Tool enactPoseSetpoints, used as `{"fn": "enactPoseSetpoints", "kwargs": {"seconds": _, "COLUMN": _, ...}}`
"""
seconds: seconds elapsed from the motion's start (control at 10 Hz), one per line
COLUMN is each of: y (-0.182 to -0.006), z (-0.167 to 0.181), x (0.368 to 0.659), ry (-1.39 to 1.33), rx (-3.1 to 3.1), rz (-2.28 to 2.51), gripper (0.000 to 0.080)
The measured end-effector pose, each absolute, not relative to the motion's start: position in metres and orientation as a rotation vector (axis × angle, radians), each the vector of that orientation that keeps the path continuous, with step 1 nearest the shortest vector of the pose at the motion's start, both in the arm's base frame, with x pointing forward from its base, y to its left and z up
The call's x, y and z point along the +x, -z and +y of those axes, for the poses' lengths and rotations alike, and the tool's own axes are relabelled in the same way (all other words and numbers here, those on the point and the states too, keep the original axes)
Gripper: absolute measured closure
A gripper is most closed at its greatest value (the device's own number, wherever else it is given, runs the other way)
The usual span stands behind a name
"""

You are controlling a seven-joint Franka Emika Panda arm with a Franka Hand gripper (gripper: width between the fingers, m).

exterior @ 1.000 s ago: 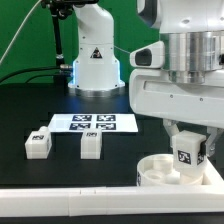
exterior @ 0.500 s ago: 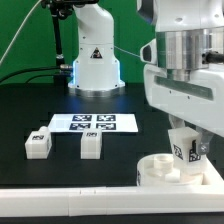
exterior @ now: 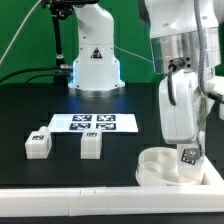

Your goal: Assemble stool

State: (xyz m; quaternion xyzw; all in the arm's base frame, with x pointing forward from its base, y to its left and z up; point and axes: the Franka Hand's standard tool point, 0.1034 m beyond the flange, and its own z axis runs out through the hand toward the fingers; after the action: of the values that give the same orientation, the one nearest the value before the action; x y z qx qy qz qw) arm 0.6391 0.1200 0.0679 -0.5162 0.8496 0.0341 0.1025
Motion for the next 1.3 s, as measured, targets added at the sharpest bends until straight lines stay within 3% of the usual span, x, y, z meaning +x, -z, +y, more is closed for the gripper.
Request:
{"fn": "enactPoseSetpoints", "kwargs": {"seconds": 0.1, "y": -0.068, "z": 0.122, "x": 0.639, "ry": -0.110, "rx": -1.530, "rz": 2.497, "gripper": 0.0462}}
{"fn": "enactPoseSetpoints", "kwargs": {"seconds": 0.3, "y": -0.068, "z": 0.122, "x": 0.639, "ry": -0.099, "rx": -1.618, "rz": 2.438, "gripper": 0.0216}}
{"fn": "enactPoseSetpoints", "kwargs": {"seconds": 0.4, "y": -0.074, "z": 0.120, "x": 0.638, "ry": -0.100, "rx": -1.802, "rz": 2.300, "gripper": 0.0170}}
{"fn": "enactPoseSetpoints", "kwargs": {"seconds": 0.7, "y": -0.100, "z": 0.124, "x": 0.634, "ry": -0.086, "rx": -2.320, "rz": 1.759, "gripper": 0.0151}}
{"fn": "enactPoseSetpoints", "kwargs": {"seconds": 1.1, "y": -0.098, "z": 0.122, "x": 0.634, "ry": -0.017, "rx": -2.507, "rz": 1.473, "gripper": 0.0150}}
{"fn": "enactPoseSetpoints", "kwargs": {"seconds": 1.3, "y": -0.106, "z": 0.119, "x": 0.633, "ry": -0.005, "rx": -2.859, "rz": 0.880, "gripper": 0.0150}}
